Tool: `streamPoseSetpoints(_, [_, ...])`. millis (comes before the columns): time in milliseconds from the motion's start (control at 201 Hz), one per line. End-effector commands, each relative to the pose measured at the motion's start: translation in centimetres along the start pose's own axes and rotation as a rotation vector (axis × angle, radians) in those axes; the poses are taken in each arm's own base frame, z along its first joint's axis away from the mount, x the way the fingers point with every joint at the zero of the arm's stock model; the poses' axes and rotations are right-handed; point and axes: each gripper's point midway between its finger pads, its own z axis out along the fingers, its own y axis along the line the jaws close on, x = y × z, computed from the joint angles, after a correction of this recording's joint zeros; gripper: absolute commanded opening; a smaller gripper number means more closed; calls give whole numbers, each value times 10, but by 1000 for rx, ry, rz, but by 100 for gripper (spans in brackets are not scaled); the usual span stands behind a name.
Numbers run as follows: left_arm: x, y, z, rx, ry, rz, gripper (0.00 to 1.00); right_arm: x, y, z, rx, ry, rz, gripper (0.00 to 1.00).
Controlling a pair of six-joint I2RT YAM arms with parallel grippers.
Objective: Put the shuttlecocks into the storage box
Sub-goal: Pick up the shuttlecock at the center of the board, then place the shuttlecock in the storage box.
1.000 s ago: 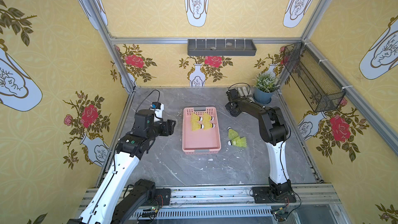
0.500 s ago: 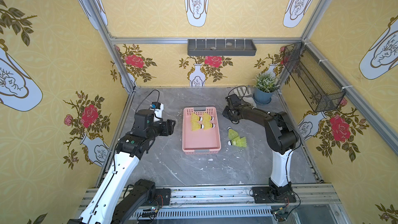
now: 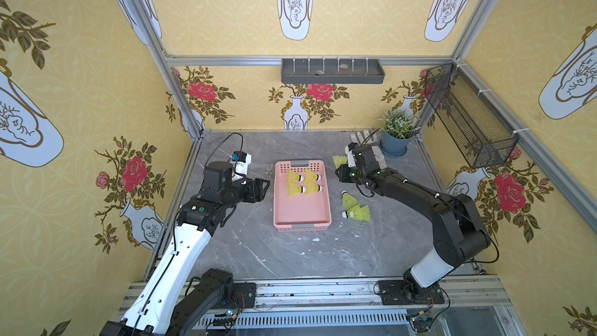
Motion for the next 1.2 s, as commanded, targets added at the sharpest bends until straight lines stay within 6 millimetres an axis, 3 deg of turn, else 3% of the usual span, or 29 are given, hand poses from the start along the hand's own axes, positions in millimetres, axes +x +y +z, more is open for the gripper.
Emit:
streamPoseSetpoints(0, [-14,-35,7,212,-17,-12,69,-4,31,-18,-133,0,-186,20])
streamPoseSetpoints(284, [-32,-76,16,385,30,82,67,-1,79,-56,-289,25,-384,20])
streamPoseSetpoints(548, [-23,-112,17,441,118,273,63,14,123,-74,-443,70,-531,23])
streamPoseSetpoints(782, [-25,-113,13,435,117,343,55,25,147,-81,-533,118,-580,24])
streamPoseSetpoints(832, [-18,-123,12,463,139,371,51,26,150,-81,-546,126,-582,24])
streamPoseSetpoints(1190, [-15,-118,20,437,169,406,51,36,167,-80,-588,178,-615,25])
